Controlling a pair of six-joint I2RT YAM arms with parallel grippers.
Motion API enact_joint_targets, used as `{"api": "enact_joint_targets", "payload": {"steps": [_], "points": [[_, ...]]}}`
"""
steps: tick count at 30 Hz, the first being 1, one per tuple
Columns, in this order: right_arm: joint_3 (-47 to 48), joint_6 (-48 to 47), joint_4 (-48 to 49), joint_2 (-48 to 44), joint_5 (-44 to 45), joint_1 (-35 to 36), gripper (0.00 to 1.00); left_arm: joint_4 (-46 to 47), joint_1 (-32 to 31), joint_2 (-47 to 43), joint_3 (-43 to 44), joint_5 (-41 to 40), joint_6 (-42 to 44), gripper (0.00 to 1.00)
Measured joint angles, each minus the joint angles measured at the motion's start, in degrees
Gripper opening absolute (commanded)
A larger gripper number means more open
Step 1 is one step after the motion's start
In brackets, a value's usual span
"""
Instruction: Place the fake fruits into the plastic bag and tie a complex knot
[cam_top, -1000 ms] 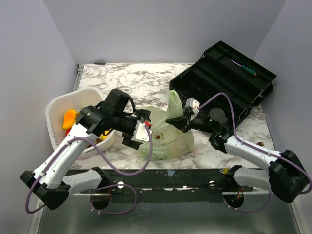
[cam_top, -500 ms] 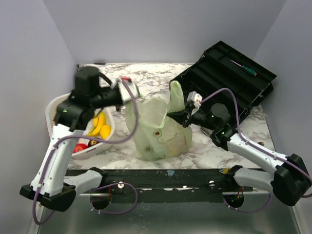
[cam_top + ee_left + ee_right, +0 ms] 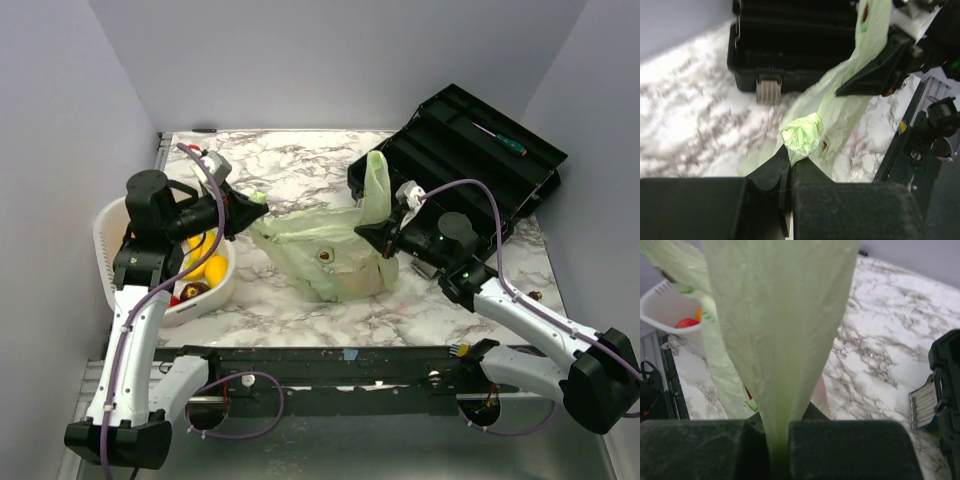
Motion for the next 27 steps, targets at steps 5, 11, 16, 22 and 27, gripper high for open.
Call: {"api": "enact_joint_targets", "payload": {"steps": [5, 11, 16, 22, 27], "points": [[-4.74, 3.32, -0.76, 0.83, 1.07, 0.00, 0.01, -5.68, 0.96, -3.61, -12.33, 0.11, 4.09, 0.00], [-9.75, 8.61, -0.98, 3.41, 4.35, 0.00, 0.01, -23.56, -2.95, -6.62, -17.84, -0.07, 26.71, 0.00], [-11.06, 10.43, 0.13, 5.29, 5.29, 0.00, 0.01, -33.90, -5.11, -5.90, -22.73, -4.57, 41.86, 0.34], [-9.62, 5.25, 1.70, 5.49, -4.35, -0.09, 0.01, -42.16, -7.76, -5.29, -15.13, -6.25, 47.63, 0.98], [-5.35, -5.68, -2.29, 4.74, -15.47, -0.09, 0.01, -40.65, -7.80, 0.96, 6.67, -2.82, 43.34, 0.98]]}}
